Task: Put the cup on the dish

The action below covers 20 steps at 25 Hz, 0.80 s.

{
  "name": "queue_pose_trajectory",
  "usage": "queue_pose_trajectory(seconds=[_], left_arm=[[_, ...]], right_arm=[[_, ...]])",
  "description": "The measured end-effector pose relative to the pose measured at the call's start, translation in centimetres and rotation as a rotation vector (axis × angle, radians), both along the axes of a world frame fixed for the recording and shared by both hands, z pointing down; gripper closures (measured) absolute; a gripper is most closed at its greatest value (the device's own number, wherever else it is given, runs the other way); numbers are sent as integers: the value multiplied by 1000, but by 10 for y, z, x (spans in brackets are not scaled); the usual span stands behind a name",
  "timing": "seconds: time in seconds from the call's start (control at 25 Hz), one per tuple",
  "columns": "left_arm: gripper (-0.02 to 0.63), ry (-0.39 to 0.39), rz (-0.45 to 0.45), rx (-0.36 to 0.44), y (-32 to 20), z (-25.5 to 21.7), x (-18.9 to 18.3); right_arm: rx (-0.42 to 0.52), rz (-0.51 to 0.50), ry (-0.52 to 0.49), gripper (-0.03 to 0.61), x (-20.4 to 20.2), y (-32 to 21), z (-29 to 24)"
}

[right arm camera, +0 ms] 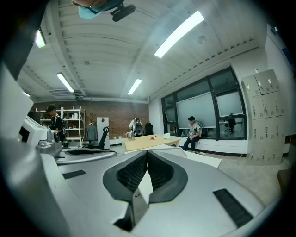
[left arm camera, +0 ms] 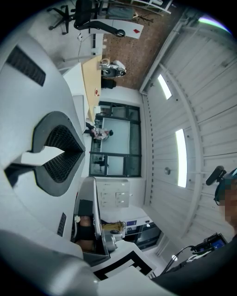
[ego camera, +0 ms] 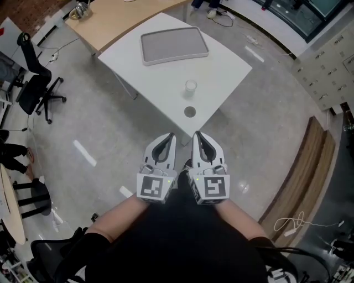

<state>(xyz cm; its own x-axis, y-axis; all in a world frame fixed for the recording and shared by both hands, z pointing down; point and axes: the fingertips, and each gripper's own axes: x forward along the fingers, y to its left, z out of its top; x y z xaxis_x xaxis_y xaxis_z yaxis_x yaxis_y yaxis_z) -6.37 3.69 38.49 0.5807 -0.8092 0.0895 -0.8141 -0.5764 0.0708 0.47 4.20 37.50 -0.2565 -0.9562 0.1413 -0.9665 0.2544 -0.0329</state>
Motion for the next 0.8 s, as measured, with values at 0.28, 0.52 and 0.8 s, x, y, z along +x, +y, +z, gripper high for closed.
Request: queue_pose_trajectory(seconds=[0.28, 0.52, 0.8], left_arm=[[606, -25, -8, -27, -60, 4, 32], [606, -53, -47, -35, -91, 8, 53], [606, -52, -33, -55, -138, 19, 52]], right_arm=[[-27, -37, -31, 566, 36, -68, 8], [-48, -86, -48, 565, 53, -99, 19], [-97, -75, -31, 565, 50, -145, 32]])
